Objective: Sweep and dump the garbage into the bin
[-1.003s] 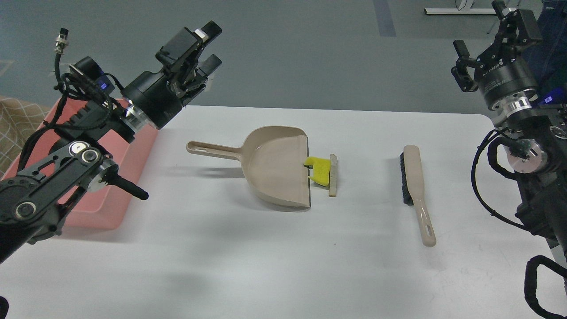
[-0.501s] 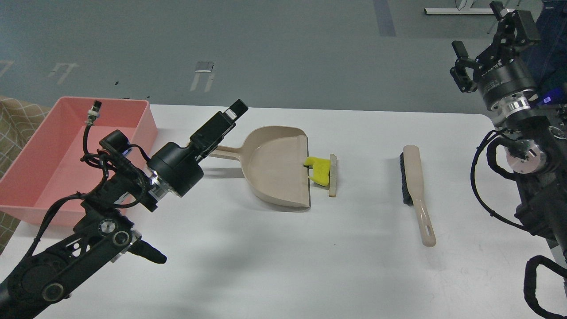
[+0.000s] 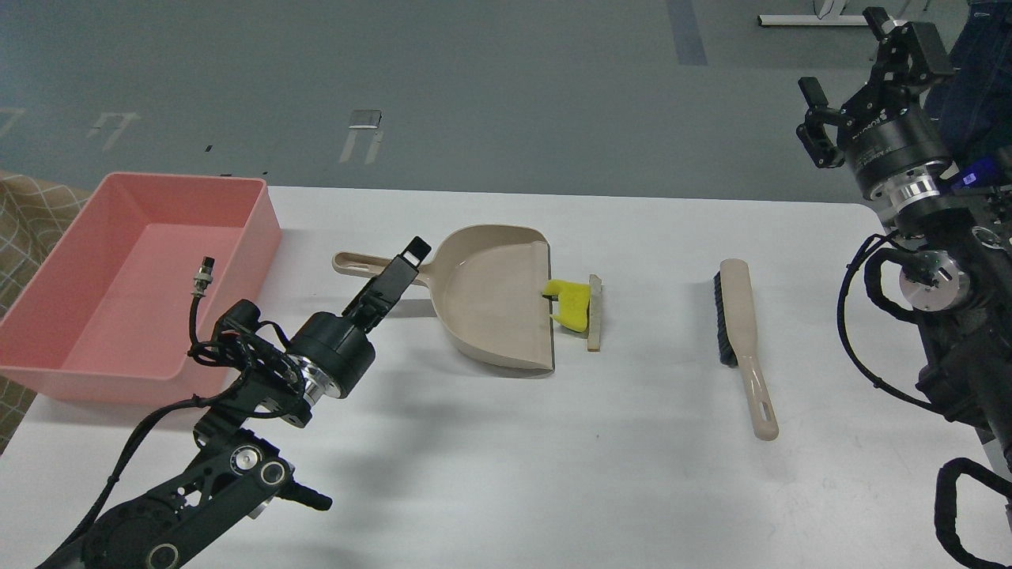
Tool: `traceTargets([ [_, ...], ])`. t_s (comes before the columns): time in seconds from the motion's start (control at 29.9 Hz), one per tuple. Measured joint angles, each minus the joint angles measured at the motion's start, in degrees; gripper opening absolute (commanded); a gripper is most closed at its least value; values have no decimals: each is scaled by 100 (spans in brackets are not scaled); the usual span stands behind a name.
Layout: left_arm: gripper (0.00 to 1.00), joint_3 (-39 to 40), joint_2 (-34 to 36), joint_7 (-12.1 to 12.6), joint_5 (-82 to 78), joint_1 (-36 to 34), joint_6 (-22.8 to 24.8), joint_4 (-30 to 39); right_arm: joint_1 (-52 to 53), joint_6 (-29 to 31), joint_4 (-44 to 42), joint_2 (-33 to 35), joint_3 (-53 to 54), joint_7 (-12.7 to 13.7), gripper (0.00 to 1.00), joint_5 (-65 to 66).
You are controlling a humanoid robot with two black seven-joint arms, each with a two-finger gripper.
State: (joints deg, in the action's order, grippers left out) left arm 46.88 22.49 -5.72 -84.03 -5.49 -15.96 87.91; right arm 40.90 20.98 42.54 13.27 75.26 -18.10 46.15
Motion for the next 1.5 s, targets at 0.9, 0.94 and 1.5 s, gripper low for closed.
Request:
traceTargets([
  [0.9,95,75,-1077,198,740,-898,-912,-2240,-38,0,0,-8,-12,0,100,-1],
  [0.94,95,78,-1094,195,744,-924,-915,-2301,-38,0,0,-8,-12,0,100,-1],
  [1.5,83,51,-1265,184,1106,-1172,-977,-2664,-28,0,0,-1,-11,0,100,-1],
])
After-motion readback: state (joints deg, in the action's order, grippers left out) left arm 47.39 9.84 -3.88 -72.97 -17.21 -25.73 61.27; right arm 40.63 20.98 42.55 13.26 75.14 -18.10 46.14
